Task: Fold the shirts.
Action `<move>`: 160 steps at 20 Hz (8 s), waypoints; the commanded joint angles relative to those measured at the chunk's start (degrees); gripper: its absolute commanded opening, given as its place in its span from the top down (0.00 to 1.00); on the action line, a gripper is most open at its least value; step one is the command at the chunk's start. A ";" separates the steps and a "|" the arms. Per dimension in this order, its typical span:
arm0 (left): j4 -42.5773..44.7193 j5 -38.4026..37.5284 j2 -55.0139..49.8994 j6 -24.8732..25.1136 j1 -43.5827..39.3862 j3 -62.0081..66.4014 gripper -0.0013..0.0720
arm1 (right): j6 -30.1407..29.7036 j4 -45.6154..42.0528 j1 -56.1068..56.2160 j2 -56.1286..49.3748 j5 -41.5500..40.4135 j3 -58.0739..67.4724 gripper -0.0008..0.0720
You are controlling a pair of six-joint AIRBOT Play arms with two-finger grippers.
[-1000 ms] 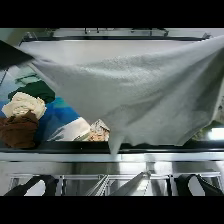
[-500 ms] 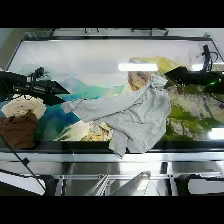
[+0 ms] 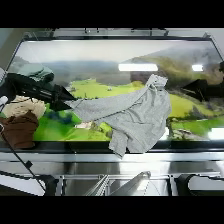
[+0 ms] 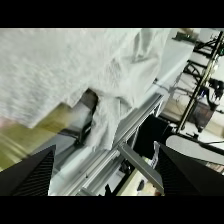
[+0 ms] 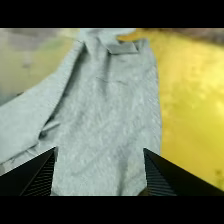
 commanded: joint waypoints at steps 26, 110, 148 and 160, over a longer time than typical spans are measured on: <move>0.13 -13.88 -5.57 -1.60 -17.49 5.92 0.96 | 6.69 4.57 15.30 -14.86 -1.84 7.96 0.96; 4.66 -15.72 -7.02 7.93 7.30 -0.46 0.97 | -0.20 28.37 40.92 -3.61 -23.93 -24.65 0.96; -13.79 -3.63 0.17 7.69 12.87 -5.77 0.54 | -13.75 26.60 12.31 3.58 -5.90 -4.68 0.96; -13.18 -0.17 -7.08 4.57 5.99 1.97 0.02 | -6.91 18.86 4.72 -6.01 1.92 -4.68 0.43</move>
